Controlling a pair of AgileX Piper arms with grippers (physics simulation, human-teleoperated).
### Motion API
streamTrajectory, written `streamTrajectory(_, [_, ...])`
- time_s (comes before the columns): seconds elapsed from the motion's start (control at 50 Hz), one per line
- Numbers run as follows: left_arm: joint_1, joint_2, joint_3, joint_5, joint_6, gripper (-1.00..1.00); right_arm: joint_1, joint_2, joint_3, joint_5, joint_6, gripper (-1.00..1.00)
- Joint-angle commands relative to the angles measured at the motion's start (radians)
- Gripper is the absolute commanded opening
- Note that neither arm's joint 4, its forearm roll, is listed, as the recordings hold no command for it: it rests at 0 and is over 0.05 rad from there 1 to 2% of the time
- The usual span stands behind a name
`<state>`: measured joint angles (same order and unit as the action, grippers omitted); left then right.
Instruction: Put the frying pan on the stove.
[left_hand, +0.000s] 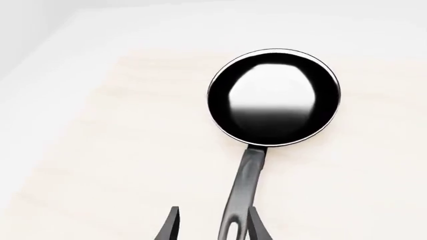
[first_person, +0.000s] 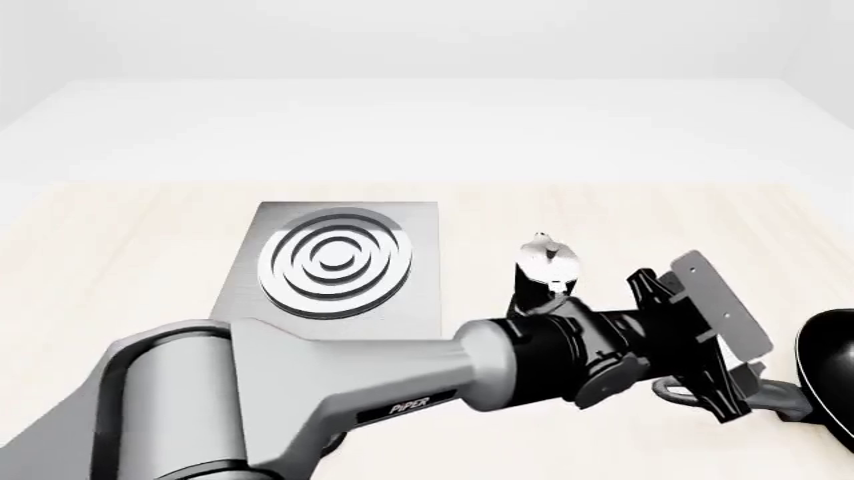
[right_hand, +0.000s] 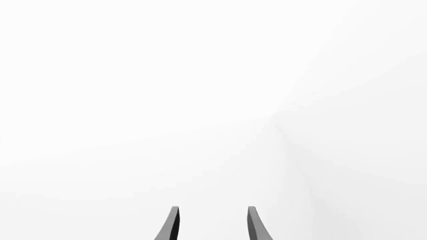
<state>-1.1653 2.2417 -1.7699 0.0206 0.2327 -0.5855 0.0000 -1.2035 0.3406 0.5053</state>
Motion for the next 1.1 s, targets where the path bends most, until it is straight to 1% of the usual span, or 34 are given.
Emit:
streamTrajectory(0.02, [-0.005, 0.052, -0.070, 0.041, 0.000, 1.00, -0.006, 0.000, -0.012, 0.012, 0.004, 1.00])
streamTrajectory(0.12, [-0.019, 0.066, -0.067, 0.040, -0.009, 1.00, -0.004, 0.000, -0.016, 0.010, 0.003, 1.00])
streamTrajectory(0.18, [-0.025, 0.072, -0.066, 0.039, -0.011, 1.00, 0.002, 0.000, -0.040, 0.032, -0.001, 1.00])
streamTrajectory(0.26, [-0.035, 0.072, -0.061, 0.040, -0.014, 1.00, 0.004, 0.000, -0.044, 0.037, -0.004, 1.00])
streamTrajectory(0.36, [-0.035, 0.089, -0.079, 0.052, -0.013, 1.00, 0.005, 0.000, -0.049, 0.041, -0.004, 1.00])
streamTrajectory(0.5, [-0.031, 0.123, -0.112, 0.074, -0.016, 1.00, 0.005, 0.000, -0.050, 0.041, -0.004, 1.00])
streamTrajectory(0.6, [-0.017, 0.163, -0.166, 0.106, -0.013, 1.00, 0.005, 0.000, -0.048, 0.040, -0.004, 1.00])
streamTrajectory(0.78, [-0.002, 0.217, -0.227, 0.139, -0.018, 1.00, 0.007, 0.000, -0.051, 0.042, -0.008, 1.00])
streamTrajectory(0.92, [-0.014, 0.222, -0.199, 0.120, -0.030, 1.00, 0.008, 0.000, -0.053, 0.041, -0.008, 1.00])
streamTrajectory(0.94, [-0.021, 0.218, -0.184, 0.109, -0.035, 1.00, -0.007, 0.000, 0.001, -0.013, 0.004, 1.00])
streamTrajectory(0.96, [-0.023, 0.217, -0.179, 0.106, -0.036, 1.00, -0.009, 0.000, 0.010, -0.023, 0.005, 1.00])
streamTrajectory(1.02, [-0.033, 0.211, -0.159, 0.093, -0.043, 1.00, 0.000, 0.000, -0.021, 0.008, -0.001, 1.00])
streamTrajectory(1.1, [-0.050, 0.199, -0.121, 0.068, -0.056, 1.00, -0.001, 0.000, -0.013, -0.001, 0.000, 1.00])
